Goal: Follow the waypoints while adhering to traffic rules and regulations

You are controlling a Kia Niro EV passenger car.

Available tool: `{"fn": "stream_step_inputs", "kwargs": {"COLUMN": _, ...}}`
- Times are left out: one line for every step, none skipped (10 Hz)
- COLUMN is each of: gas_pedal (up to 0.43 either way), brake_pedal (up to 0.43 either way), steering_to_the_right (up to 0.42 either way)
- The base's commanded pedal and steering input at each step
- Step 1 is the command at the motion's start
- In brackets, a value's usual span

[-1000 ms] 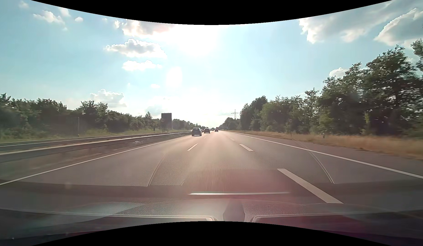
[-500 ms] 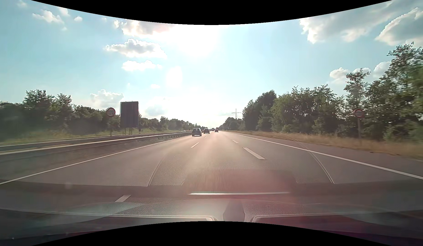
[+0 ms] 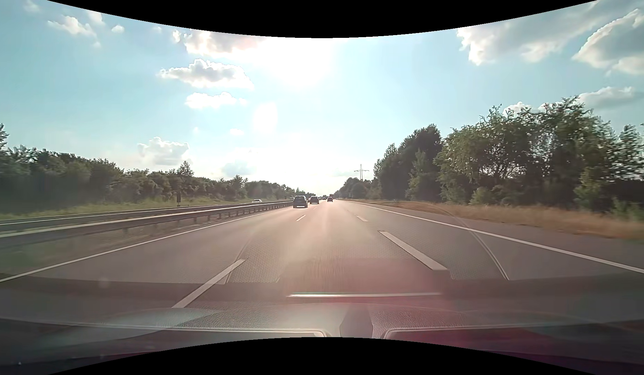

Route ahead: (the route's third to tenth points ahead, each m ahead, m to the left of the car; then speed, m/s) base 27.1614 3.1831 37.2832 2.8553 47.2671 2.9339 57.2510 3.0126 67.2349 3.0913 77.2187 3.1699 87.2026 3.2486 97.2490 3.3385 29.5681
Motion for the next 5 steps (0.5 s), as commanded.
{"fn": "stream_step_inputs", "kwargs": {"gas_pedal": 0.000, "brake_pedal": 0.000, "steering_to_the_right": -0.004}}
{"fn": "stream_step_inputs", "kwargs": {"gas_pedal": 0.000, "brake_pedal": 0.000, "steering_to_the_right": -0.004}}
{"fn": "stream_step_inputs", "kwargs": {"gas_pedal": 0.000, "brake_pedal": 0.000, "steering_to_the_right": -0.004}}
{"fn": "stream_step_inputs", "kwargs": {"gas_pedal": 0.067, "brake_pedal": 0.000, "steering_to_the_right": -0.004}}
{"fn": "stream_step_inputs", "kwargs": {"gas_pedal": 0.118, "brake_pedal": 0.000, "steering_to_the_right": -0.004}}
